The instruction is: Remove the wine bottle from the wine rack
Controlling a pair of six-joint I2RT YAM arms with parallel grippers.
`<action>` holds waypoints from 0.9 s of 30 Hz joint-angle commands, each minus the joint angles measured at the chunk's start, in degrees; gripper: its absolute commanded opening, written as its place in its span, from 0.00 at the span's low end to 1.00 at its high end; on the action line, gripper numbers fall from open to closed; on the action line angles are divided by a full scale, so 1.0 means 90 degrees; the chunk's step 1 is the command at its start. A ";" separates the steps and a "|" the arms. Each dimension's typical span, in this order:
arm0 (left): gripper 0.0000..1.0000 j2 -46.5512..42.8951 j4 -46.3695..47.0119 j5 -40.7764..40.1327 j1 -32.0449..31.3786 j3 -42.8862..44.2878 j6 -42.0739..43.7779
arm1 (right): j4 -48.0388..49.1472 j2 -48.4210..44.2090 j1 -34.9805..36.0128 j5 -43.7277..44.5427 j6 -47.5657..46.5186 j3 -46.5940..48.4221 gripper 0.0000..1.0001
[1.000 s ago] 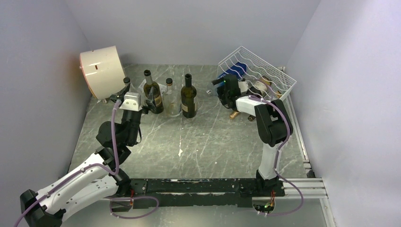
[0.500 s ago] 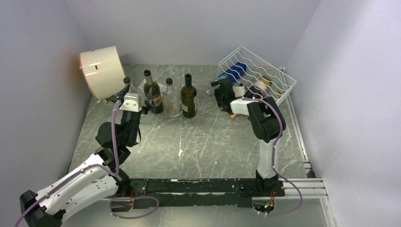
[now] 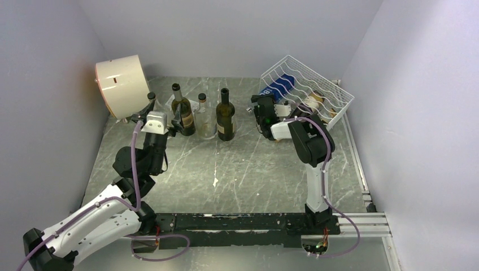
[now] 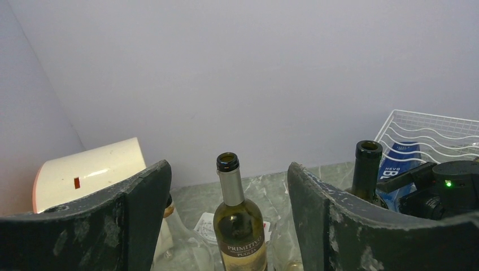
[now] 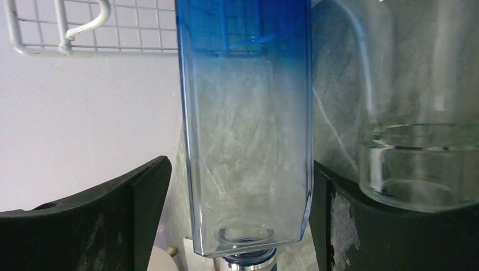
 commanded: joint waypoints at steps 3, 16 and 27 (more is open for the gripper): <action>0.78 -0.0065 0.0153 0.0097 0.0030 0.0020 -0.0057 | 0.0800 0.0156 0.0079 0.0558 -0.0087 -0.0175 0.86; 0.76 -0.0051 0.0019 0.0111 0.0036 0.0075 -0.0072 | 0.1633 0.0166 0.0088 0.0462 -0.0309 -0.0514 0.65; 0.76 -0.0097 0.0045 0.0087 0.0036 0.0047 0.0002 | 0.2623 -0.0657 0.0184 -0.0019 -0.0522 -0.1828 0.39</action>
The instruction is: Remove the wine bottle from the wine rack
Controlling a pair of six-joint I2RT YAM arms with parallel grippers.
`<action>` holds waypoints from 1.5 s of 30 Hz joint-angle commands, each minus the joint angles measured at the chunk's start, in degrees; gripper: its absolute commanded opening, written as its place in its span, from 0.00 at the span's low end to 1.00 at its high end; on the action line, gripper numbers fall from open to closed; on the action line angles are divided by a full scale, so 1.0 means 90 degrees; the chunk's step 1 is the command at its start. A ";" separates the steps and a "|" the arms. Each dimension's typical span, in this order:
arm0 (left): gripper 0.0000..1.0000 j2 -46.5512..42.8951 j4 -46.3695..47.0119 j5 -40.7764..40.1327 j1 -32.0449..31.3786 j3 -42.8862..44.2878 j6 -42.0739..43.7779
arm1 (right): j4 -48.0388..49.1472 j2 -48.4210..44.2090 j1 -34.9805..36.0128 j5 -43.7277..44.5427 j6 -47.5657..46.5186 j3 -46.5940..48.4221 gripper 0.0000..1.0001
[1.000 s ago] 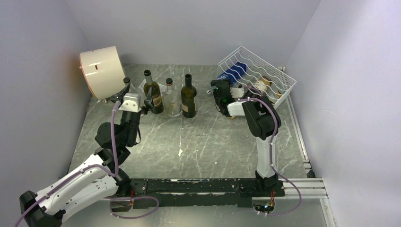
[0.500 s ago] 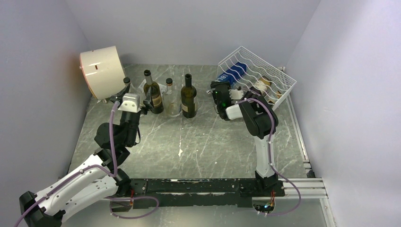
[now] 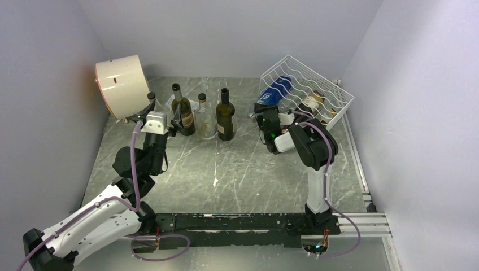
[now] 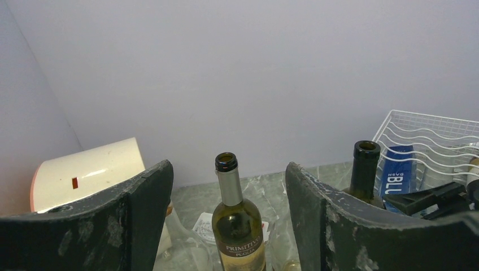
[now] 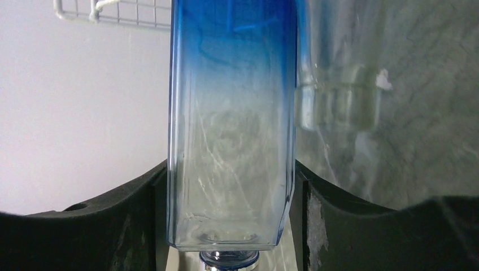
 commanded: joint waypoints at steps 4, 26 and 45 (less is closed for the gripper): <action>0.76 -0.0072 0.0061 0.0059 0.0035 0.0041 0.0040 | 0.0660 -0.0903 0.0156 -0.0211 -0.0248 -0.0821 0.33; 0.75 0.0032 0.0040 0.0062 -0.0059 0.0026 0.0087 | -0.0889 -0.3738 0.0206 -0.1992 -0.0556 -0.2668 0.12; 0.73 0.0330 -0.0513 0.0310 -0.0506 0.0300 -0.0295 | -0.5369 -0.7403 0.0138 -0.2936 -0.2250 -0.3161 0.00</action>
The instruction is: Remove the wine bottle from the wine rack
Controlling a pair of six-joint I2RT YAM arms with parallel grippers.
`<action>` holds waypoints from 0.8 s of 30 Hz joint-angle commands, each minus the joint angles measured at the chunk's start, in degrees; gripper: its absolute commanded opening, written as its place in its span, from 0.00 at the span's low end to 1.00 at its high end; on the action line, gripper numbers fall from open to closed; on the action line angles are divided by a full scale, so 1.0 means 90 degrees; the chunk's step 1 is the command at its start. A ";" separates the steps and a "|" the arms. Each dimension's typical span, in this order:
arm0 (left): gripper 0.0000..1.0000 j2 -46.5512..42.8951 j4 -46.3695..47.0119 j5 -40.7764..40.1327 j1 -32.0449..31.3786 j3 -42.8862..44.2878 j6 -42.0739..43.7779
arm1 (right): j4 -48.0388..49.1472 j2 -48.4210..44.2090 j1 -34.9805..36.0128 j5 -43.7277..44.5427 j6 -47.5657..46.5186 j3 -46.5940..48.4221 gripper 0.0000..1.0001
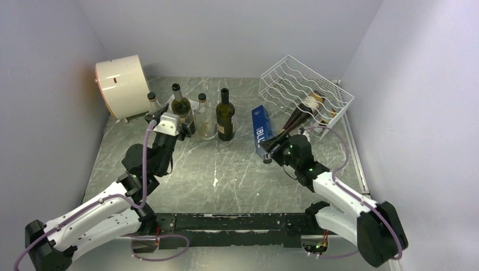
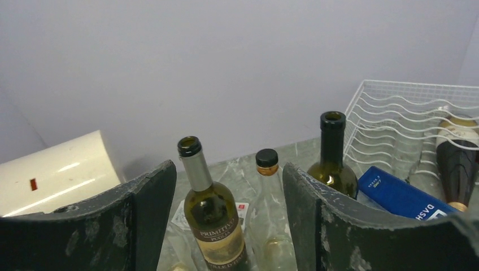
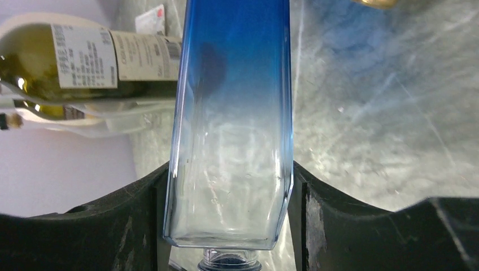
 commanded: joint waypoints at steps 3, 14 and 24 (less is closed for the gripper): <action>0.74 0.0111 -0.0311 0.0594 -0.0098 0.0307 -0.0191 | -0.2020 -0.1048 -0.0030 -0.0253 -0.1303 0.0599 0.00; 0.88 0.0574 -0.1308 0.3939 -0.0197 0.1025 -0.0673 | -0.5576 -0.0785 -0.0030 -0.0992 -0.3059 0.2749 0.00; 0.91 0.2413 -0.3311 0.7291 -0.0403 0.2427 -0.0943 | -0.5739 -0.0593 -0.0020 -0.3143 -0.3848 0.2684 0.00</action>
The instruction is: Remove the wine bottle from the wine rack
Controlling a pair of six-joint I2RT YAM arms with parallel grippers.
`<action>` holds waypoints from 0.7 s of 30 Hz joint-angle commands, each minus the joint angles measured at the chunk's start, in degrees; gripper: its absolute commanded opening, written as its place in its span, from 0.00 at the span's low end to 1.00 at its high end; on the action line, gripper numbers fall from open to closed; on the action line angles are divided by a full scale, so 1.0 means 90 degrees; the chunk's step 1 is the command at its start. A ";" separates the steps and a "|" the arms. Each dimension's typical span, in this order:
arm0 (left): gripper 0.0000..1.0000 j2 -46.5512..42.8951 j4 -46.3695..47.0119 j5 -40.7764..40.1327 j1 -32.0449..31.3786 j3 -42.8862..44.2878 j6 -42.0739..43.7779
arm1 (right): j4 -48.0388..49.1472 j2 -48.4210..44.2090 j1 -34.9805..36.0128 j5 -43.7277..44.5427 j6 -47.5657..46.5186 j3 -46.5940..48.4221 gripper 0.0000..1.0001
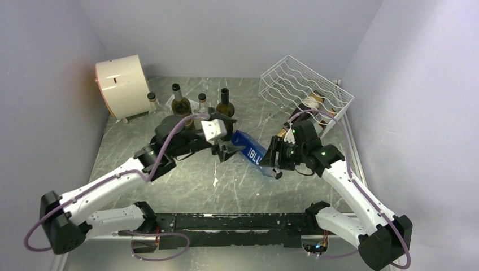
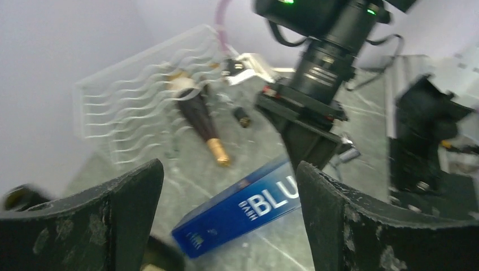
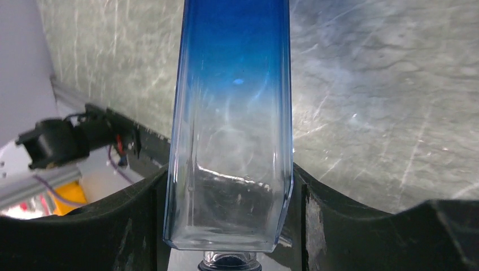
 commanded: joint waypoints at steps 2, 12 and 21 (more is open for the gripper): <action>0.95 0.1140 -0.1997 0.1446 -0.0479 0.1157 0.0379 | -0.0109 -0.0107 0.0015 -0.1056 -0.0547 -0.0015 0.00; 0.99 0.2292 -0.2339 -0.0292 -0.1602 0.1264 0.2147 | -0.0385 -0.0566 0.0021 -0.1095 -0.0745 -0.0031 0.00; 0.99 0.3042 -0.0686 -0.1581 -0.2261 0.0637 0.2962 | -0.0426 -0.0654 0.0015 -0.1089 -0.0857 -0.0228 0.00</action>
